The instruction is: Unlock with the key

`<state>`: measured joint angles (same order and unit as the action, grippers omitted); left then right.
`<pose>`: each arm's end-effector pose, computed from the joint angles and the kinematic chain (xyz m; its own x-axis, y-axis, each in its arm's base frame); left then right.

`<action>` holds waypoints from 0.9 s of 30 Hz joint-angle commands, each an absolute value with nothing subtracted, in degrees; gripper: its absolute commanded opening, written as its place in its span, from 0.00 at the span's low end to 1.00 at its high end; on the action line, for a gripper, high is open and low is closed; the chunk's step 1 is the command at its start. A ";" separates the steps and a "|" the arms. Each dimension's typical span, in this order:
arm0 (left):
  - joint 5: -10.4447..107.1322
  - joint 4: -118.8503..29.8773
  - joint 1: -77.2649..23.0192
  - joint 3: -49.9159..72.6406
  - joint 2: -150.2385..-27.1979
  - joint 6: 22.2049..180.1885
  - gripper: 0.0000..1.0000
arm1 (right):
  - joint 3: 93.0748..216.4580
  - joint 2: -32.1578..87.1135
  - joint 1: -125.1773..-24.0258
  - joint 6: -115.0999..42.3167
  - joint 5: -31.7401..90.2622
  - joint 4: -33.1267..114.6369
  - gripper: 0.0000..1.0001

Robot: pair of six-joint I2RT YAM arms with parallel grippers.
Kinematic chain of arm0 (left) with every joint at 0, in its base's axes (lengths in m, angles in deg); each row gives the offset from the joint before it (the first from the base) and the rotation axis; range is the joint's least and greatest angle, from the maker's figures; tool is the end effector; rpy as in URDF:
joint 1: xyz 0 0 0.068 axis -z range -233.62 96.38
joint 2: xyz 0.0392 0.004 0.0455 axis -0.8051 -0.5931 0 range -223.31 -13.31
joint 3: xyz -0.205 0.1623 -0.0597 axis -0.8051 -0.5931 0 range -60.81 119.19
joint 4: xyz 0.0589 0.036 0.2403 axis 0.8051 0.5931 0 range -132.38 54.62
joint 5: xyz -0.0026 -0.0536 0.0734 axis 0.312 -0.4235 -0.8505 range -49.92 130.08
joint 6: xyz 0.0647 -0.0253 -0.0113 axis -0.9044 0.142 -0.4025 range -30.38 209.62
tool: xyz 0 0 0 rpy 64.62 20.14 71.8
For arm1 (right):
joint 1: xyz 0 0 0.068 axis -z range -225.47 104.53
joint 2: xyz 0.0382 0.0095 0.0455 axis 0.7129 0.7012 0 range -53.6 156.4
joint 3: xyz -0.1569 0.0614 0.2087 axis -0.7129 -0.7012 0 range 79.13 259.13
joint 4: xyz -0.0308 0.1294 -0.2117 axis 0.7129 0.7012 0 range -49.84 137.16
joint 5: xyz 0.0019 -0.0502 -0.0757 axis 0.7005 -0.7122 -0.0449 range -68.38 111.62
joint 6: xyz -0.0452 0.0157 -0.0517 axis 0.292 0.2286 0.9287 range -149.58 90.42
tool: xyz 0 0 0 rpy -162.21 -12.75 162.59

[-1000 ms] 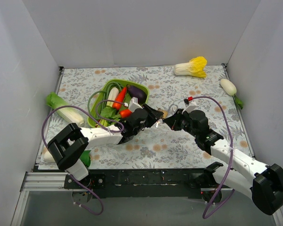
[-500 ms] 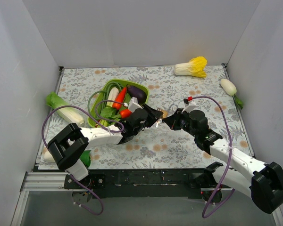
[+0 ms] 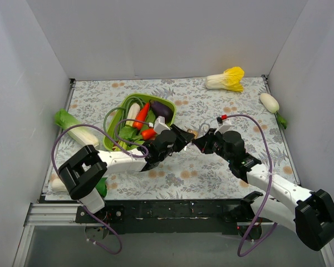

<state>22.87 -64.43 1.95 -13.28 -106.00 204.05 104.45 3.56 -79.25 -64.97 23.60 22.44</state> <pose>0.2162 -0.2852 0.1991 -0.4855 -0.8300 0.2746 -0.4642 -0.0214 -0.8855 0.1954 0.1331 0.2274 -0.5032 0.3598 -0.7857 -0.3581 0.7406 0.5685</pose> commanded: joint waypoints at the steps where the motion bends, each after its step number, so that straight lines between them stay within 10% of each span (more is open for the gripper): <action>1: 29.62 -66.91 5.44 -11.85 -105.33 211.52 0.00 | 104.89 3.17 -79.14 -63.50 19.51 14.85 0.01; 15: 27.17 -64.63 5.53 -12.03 -103.40 209.42 0.00 | 105.15 -0.07 -79.14 -61.75 21.27 22.49 0.01; 27: 24.35 -61.54 5.18 -10.19 -103.75 207.66 0.00 | 100.49 -7.45 -79.31 -62.97 26.10 33.04 0.24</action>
